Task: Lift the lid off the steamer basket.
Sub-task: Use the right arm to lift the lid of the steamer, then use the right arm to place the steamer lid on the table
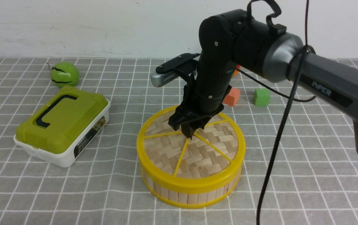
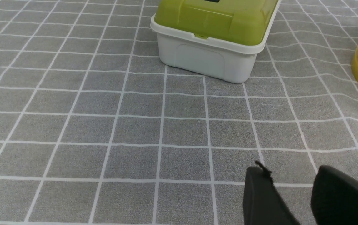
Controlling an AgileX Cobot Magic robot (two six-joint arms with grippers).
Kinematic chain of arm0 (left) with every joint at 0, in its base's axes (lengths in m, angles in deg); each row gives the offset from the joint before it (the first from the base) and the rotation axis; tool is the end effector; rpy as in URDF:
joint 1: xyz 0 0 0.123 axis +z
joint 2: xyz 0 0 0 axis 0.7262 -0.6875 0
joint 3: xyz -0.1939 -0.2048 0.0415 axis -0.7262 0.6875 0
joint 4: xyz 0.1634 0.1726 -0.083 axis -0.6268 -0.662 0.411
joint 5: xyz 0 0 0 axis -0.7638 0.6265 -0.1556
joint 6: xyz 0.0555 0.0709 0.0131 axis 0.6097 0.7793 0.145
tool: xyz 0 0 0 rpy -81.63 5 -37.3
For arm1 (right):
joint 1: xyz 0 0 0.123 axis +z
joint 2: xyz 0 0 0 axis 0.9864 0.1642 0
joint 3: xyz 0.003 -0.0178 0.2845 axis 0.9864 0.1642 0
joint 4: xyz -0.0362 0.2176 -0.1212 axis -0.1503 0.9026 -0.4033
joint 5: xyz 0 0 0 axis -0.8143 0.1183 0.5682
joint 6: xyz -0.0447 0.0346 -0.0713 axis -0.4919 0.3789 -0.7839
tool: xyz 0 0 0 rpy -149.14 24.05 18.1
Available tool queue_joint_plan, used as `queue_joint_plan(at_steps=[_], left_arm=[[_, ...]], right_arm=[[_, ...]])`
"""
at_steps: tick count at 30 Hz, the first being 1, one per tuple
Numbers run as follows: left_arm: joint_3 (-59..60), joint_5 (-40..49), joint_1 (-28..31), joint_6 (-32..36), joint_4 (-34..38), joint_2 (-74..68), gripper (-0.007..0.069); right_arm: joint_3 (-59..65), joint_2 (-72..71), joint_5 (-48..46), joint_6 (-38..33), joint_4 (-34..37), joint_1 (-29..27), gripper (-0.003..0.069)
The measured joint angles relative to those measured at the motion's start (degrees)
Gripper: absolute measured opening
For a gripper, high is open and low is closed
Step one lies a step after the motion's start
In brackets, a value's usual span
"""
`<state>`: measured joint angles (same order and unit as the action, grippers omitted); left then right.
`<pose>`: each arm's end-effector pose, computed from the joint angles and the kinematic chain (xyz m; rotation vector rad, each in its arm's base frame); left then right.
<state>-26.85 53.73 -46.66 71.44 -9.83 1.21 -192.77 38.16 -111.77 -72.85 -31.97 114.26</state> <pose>0.0530 -0.0001 0.1705 -0.0710 1.8649 -0.0549 0.3870 0.2697 0.2652 -0.9760 2.6477 0.2615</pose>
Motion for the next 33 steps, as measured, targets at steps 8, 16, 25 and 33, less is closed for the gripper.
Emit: queue_joint_plan(at_steps=[8,16,25,33], left_arm=[[0.00,0.00,0.00,0.00,0.00,0.00,0.0239],[0.00,0.00,0.00,0.00,0.00,0.00,0.0239],[0.00,0.00,0.00,0.00,0.00,0.00,0.0239],[0.00,0.00,0.00,0.00,0.00,0.00,0.0239]], right_arm=[[-0.45,0.47,0.55,0.09,0.72,0.00,0.0258],[-0.56,0.47,-0.49,0.09,1.25,0.00,0.0078],[-4.90,-2.90,-2.69,0.13,-1.62,-0.22,0.0079],[-7.19,-13.63,-3.02,0.08,-3.80,-6.35,0.0079]])
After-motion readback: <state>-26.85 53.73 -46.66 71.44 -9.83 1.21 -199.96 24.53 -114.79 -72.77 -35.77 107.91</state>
